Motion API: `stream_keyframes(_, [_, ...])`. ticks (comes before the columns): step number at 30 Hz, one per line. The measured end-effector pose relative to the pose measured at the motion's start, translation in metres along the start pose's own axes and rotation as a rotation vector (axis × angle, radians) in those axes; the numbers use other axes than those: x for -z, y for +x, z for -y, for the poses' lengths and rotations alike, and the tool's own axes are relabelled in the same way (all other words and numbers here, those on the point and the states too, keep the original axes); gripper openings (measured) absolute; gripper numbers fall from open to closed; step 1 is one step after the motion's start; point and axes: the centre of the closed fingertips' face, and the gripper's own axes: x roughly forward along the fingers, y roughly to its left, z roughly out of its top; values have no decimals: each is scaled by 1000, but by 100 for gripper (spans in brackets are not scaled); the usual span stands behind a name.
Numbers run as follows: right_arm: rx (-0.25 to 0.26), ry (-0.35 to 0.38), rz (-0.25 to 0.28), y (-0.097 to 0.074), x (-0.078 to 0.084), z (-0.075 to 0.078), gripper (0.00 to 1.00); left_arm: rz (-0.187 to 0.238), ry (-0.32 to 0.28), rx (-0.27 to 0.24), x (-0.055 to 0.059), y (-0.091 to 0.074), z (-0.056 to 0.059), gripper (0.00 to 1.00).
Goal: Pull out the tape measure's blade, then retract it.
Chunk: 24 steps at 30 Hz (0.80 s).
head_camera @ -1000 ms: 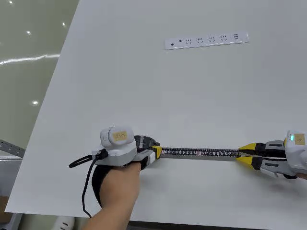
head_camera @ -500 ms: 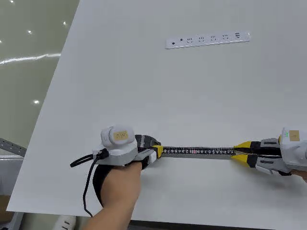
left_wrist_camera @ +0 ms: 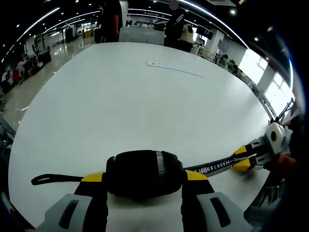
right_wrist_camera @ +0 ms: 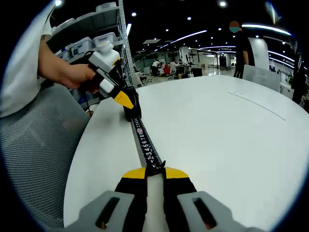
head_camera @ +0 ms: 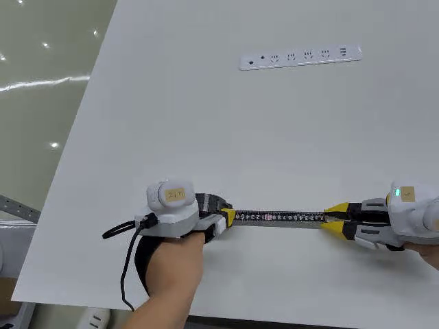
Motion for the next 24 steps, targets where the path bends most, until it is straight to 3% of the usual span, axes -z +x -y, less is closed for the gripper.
stream_keyframes(24, [-48, 42, 58, 50, -19, -16, 9, 2, -7, 4, 1, 0, 1, 58])
